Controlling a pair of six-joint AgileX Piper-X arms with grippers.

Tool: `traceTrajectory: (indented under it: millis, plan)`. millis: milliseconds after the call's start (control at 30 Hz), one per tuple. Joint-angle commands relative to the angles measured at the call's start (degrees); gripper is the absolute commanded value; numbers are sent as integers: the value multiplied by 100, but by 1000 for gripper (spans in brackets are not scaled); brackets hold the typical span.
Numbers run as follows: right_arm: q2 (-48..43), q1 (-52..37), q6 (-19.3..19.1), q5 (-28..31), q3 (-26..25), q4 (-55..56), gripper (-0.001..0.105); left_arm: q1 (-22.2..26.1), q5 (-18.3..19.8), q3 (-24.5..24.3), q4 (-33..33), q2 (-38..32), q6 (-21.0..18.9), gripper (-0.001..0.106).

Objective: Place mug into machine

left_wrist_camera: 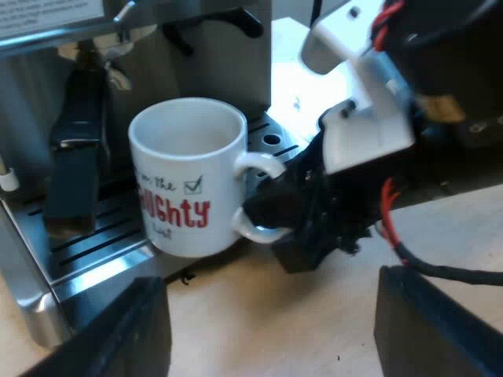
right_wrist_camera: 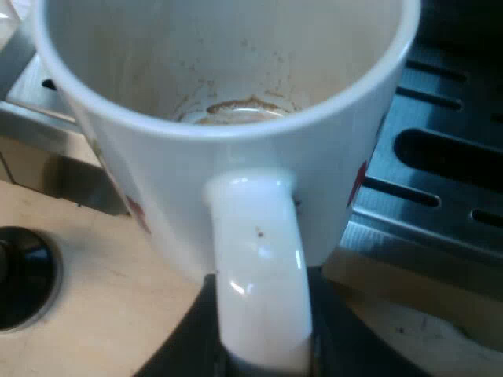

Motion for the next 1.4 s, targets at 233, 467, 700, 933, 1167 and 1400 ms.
traceTrajectory:
  millis: [233, 467, 700, 933, 1167, 1400]
  plan:
    - [217, -61, -82, 200, -255, -548, 0, -3, 184, -9, -103, 1, -112, 58]
    - [639, -147, -98, 151, -682, -559, 0, -3, 294, -9, -103, 1, -112, 58]
    - [975, -145, -98, 165, -925, -763, 0, -3, 334, -9, -103, 1, -112, 58]
    - [1005, -145, -98, 212, -923, -1036, 0, -3, 379, -9, -103, 1, -112, 58]
    - [1093, -145, -98, 212, -923, -1344, 0, -3, 427, -9, -103, 1, -112, 58]
    - [1276, -145, -98, 239, -923, -1299, 10, -3, 466, -9, -103, 1, -112, 58]
